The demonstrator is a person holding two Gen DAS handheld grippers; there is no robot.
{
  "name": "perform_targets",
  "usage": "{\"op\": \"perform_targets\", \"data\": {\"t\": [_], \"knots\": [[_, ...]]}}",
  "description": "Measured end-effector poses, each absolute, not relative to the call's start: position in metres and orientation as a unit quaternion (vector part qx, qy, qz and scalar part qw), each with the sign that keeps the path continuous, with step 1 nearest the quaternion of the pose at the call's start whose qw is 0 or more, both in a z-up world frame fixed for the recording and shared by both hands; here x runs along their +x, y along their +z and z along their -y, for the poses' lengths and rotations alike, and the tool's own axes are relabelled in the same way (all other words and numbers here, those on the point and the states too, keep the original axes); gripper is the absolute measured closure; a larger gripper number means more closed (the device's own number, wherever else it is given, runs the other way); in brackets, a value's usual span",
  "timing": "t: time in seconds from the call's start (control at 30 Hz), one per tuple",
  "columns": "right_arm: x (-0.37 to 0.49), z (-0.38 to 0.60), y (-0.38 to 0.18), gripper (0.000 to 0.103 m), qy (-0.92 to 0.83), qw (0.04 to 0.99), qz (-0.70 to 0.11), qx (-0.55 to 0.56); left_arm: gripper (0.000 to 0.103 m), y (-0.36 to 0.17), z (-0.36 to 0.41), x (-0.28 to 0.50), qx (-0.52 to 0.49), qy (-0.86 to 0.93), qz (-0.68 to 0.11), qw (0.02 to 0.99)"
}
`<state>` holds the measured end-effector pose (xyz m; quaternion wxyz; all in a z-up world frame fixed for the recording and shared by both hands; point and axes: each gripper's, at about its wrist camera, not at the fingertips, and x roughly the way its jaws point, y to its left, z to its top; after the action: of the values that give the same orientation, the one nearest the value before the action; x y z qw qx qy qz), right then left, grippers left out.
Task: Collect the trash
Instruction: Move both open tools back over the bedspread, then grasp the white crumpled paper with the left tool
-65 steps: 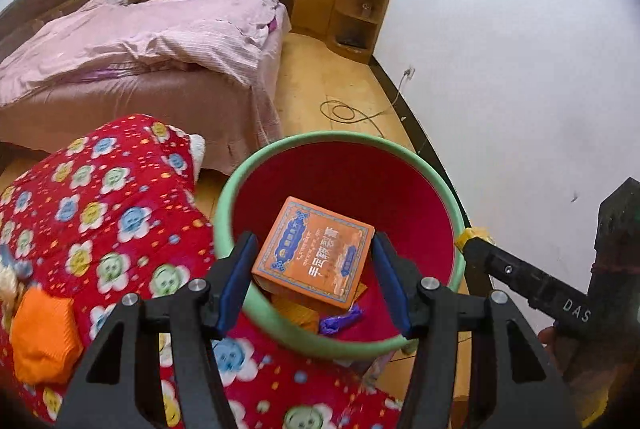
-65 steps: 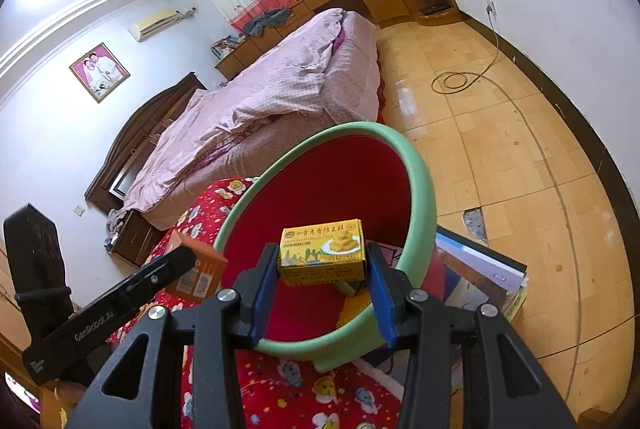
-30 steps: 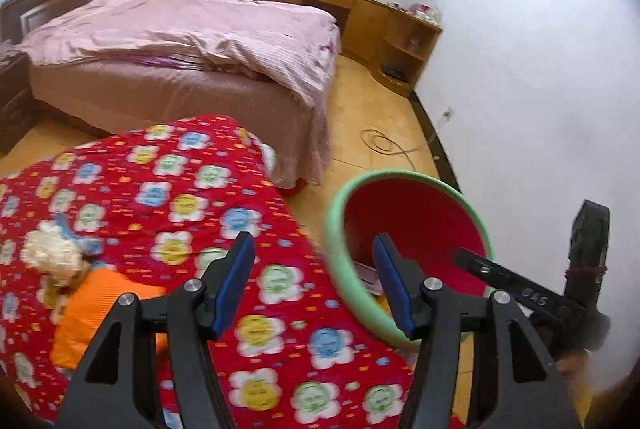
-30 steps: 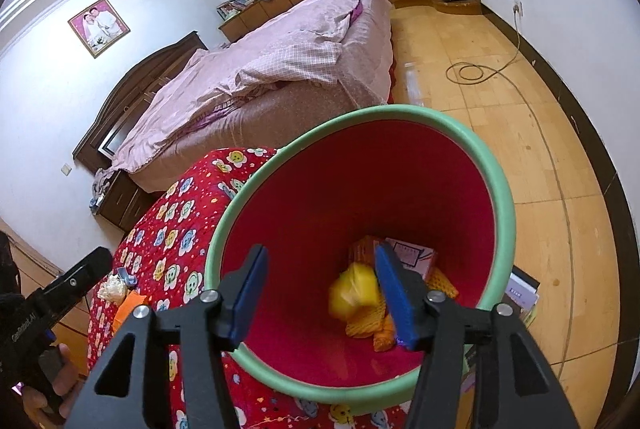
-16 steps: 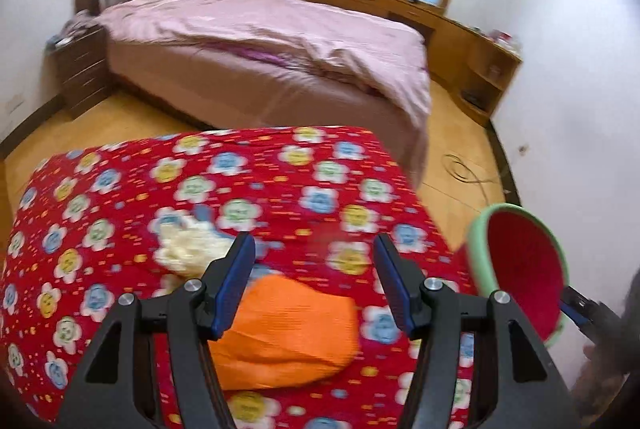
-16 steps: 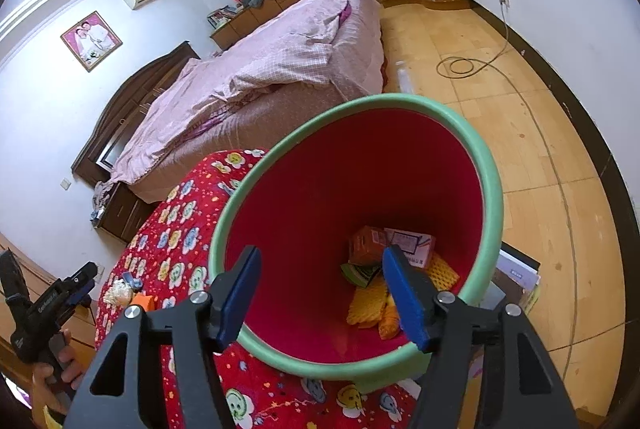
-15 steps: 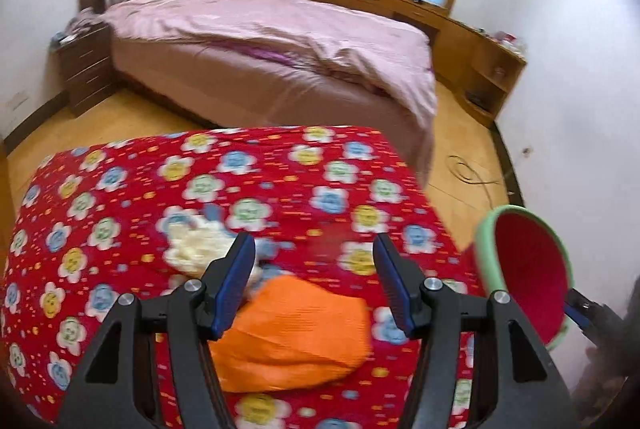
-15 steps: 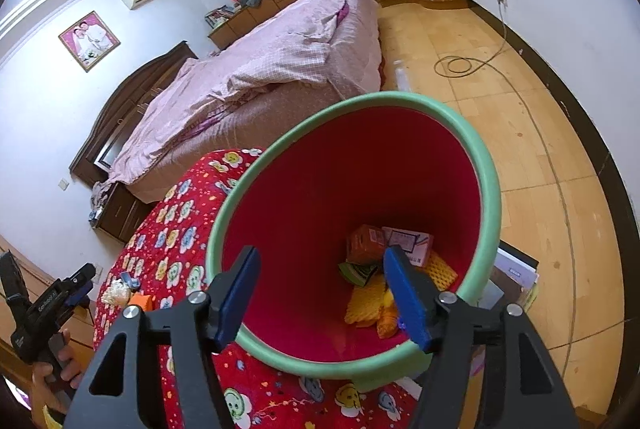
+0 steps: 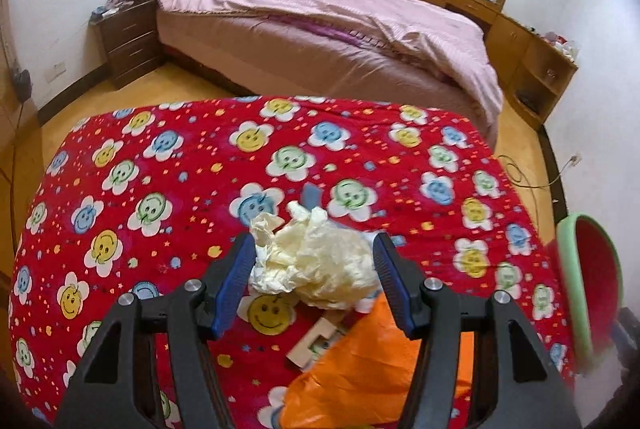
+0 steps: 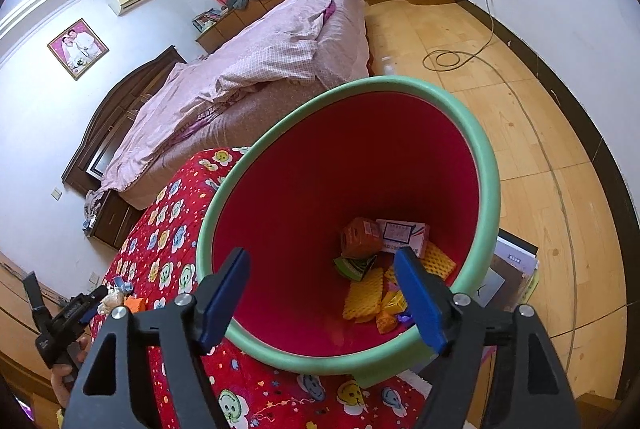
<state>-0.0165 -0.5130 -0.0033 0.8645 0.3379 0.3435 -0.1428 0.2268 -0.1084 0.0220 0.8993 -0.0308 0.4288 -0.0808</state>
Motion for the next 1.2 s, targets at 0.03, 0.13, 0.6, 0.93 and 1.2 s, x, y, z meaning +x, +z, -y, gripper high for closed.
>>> {"op": "perform_targets", "data": {"t": [0.03,0.13,0.6,0.93,1.2], "knots": [[-0.017,0.513,-0.003,0.026,-0.142,0.865,-0.343,0.339,0.042,0.019,0.108,0.228,-0.03,-0.077,-0.431,0.898],[-0.017,0.512,-0.003,0.026,-0.14,0.866,-0.342,0.338,0.042,0.009,0.102,0.232,-0.041,-0.072,-0.441,0.893],[-0.012,0.491,0.011,0.026,-0.118,0.879,-0.345,0.308,0.074,0.008,0.085,0.23,-0.104,-0.116,-0.44,0.884],[0.026,0.424,0.041,0.026,-0.042,0.903,-0.349,0.248,0.076,0.032,0.046,0.204,-0.103,-0.095,-0.42,0.897],[0.068,0.349,0.053,0.026,0.026,0.911,-0.364,0.194,0.076,0.033,0.004,0.193,-0.117,-0.057,-0.405,0.905]]}}
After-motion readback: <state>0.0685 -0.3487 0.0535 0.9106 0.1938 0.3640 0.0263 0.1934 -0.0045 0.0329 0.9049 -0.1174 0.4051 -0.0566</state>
